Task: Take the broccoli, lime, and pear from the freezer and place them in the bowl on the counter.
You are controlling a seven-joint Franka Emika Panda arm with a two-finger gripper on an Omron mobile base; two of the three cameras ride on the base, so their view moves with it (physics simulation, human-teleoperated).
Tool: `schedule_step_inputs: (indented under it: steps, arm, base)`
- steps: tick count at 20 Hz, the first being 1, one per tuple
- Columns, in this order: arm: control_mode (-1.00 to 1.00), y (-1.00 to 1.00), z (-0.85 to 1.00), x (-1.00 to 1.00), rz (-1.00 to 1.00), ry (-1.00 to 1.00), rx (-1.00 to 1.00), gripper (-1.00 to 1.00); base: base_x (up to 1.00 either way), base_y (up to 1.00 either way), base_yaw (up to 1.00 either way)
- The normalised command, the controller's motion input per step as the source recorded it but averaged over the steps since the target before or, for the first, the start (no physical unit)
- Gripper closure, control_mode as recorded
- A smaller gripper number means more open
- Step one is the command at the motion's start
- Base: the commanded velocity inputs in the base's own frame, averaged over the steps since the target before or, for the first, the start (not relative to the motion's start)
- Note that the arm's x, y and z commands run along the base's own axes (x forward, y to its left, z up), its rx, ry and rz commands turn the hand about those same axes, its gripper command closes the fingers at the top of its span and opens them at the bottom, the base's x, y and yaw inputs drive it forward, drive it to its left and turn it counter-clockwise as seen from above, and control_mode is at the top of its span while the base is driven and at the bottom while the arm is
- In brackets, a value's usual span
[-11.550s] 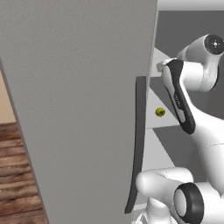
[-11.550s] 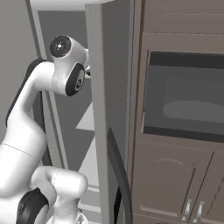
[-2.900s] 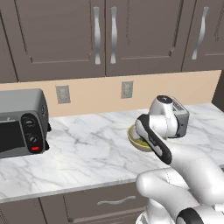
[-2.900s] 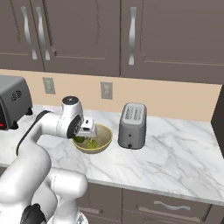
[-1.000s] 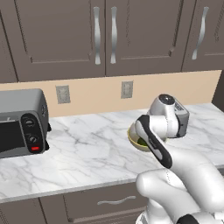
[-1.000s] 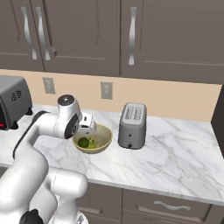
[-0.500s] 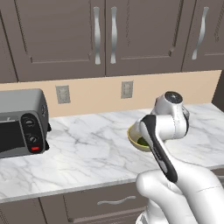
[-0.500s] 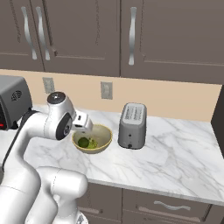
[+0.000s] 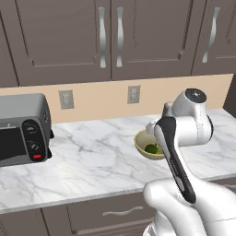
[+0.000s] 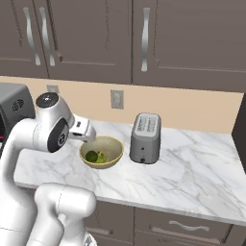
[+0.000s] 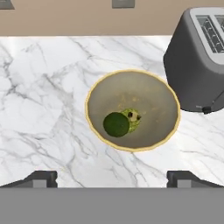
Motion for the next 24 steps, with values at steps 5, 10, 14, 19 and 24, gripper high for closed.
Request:
schedule_step_inputs:
  steps: [5, 10, 14, 19, 24]
  arm:
    - [-1.00, -0.09, 0.51, -0.62, -0.01, -0.01, 0.00, -1.00]
    - [-1.00, -0.02, 0.34, -0.85, 0.00, -0.04, 0.00, -1.00]
    - [-1.00, -0.03, 0.44, -0.73, 0.00, -0.01, 0.00, -1.00]
    - [-1.00, 0.00, 0.39, -0.72, 0.00, 0.00, -0.01, -1.00]
    - [-1.00, 0.00, 0.28, -0.61, 0.00, 0.00, 0.00, -1.00]
  base:
    - [0.00, 0.00, 0.00]
    - [0.00, 0.00, 0.00]
    - [0.00, 0.00, 0.00]
    - [0.00, 0.00, 0.00]
    - [0.00, 0.00, 0.00]
